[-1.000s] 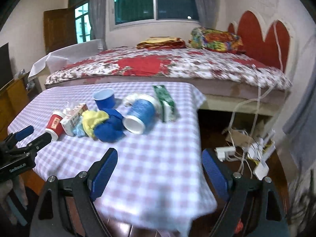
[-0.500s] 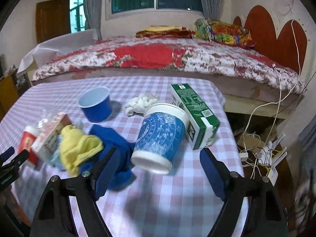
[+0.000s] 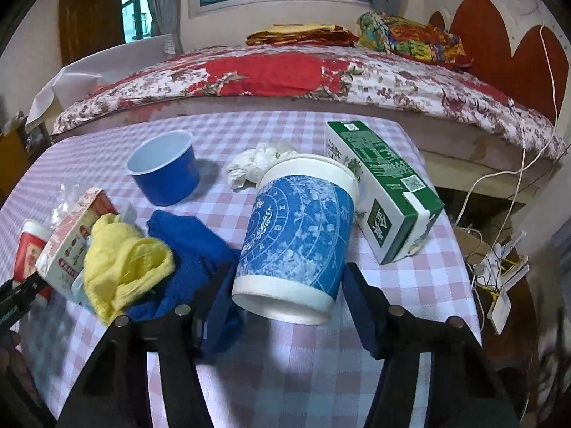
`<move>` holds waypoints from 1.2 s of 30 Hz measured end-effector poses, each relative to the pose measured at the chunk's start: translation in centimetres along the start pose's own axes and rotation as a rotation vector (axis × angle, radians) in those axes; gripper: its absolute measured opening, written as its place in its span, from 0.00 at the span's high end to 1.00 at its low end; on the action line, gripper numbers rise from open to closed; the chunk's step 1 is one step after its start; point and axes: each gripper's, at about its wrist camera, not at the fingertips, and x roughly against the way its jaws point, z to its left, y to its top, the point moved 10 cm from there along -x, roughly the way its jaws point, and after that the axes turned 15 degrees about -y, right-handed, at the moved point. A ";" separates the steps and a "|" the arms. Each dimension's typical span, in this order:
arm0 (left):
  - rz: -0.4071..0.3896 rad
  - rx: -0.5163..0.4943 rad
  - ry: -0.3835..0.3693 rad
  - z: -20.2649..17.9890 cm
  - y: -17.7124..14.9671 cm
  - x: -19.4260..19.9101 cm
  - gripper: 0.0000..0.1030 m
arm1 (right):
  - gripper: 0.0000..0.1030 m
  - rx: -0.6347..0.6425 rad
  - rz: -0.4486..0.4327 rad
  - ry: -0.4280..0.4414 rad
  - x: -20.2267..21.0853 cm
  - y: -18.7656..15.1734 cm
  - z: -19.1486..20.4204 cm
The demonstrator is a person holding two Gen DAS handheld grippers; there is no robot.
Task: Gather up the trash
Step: 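Grasp the red paper cup with the left tool while the right tool grasps the blue-patterned cup, then carry both paper cups with both tools over the black bin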
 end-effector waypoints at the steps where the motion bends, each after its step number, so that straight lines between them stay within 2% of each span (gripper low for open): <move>1: -0.009 0.000 0.001 0.0 0.0 0.3 0.40 | 0.40 0.007 -0.014 0.000 0.7 -0.1 -0.1; 6: -0.098 0.007 0.021 0.3 0.8 3.4 0.40 | 0.41 0.042 -0.063 -0.006 4.6 -0.6 -1.8; 9: -0.164 -0.012 0.024 -1.1 2.2 5.6 0.40 | 0.42 0.071 -0.109 -0.016 7.6 -0.7 -3.7; 13: -0.195 -0.089 -0.053 -6.1 2.4 7.5 0.40 | 0.43 0.037 -0.155 -0.040 10.6 -1.0 -7.5; 17: -0.189 -0.174 -0.124 -11.9 1.2 7.8 0.40 | 0.43 -0.041 -0.208 -0.075 12.7 -3.1 -13.6; 22: -0.122 -0.295 -0.223 -20.1 -1.5 6.2 0.40 | 0.43 -0.092 -0.245 -0.152 13.5 -7.0 -21.1; 28: -0.004 -0.444 -0.368 -30.7 -5.8 2.6 0.40 | 0.43 -0.238 -0.109 -0.228 10.9 -13.4 -31.5; 31: 0.058 -0.512 -0.453 -36.2 -8.7 0.8 0.40 | 0.43 -0.273 -0.057 -0.251 10.3 -15.9 -34.8; 36: 0.158 -0.587 -0.559 -42.7 -13.8 -1.6 0.40 | 0.43 -0.311 0.020 -0.281 9.6 -20.2 -38.1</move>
